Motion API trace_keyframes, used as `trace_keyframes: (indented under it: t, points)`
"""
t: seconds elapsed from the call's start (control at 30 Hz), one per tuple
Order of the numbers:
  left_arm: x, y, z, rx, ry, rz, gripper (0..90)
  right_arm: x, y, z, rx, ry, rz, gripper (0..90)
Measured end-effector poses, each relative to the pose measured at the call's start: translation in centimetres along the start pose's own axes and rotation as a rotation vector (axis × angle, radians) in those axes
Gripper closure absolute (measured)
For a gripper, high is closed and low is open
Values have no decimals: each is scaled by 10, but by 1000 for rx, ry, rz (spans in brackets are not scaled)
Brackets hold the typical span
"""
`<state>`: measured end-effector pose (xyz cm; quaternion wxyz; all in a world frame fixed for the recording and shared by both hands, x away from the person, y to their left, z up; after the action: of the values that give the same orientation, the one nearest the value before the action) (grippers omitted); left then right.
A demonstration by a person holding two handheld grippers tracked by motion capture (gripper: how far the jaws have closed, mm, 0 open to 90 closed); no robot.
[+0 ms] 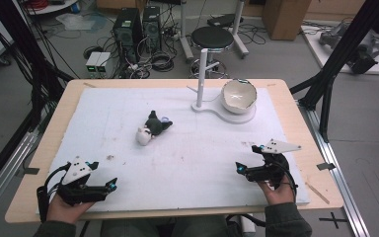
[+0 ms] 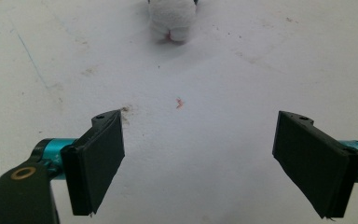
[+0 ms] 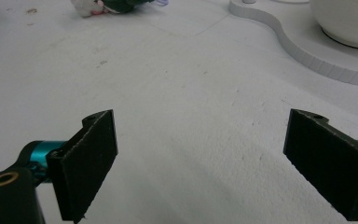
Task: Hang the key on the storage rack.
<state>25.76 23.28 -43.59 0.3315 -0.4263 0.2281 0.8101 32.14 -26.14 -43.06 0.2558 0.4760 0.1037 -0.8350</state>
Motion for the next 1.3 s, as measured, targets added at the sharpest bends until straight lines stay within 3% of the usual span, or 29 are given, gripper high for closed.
trace_keyframes:
  t: [0.67, 1.13, 1.3]
  points:
    - [-3, 1, -1, 13, 9, 8, 170, 1, 1, -2, -4, 1, 1, 88]
    - [-11, 6, -1, 31, 11, -11, 173, 0, 1, 3, 1, 15, -8, 88]
    - [-17, 8, -2, 40, 3, -36, 173, -1, 0, 3, 2, 20, -2, 88]
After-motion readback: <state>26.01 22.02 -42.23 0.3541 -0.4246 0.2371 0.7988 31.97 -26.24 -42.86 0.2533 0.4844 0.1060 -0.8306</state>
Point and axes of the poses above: each handheld gripper's, and its own axes: z roughly backward along the jaws, x roughly out of its underside, y roughly to its right, the point moved 4 cm from there along -z, roughly forward along the jaws, and after that the axes turned 14 degrees about x, right-handed, at the moved point
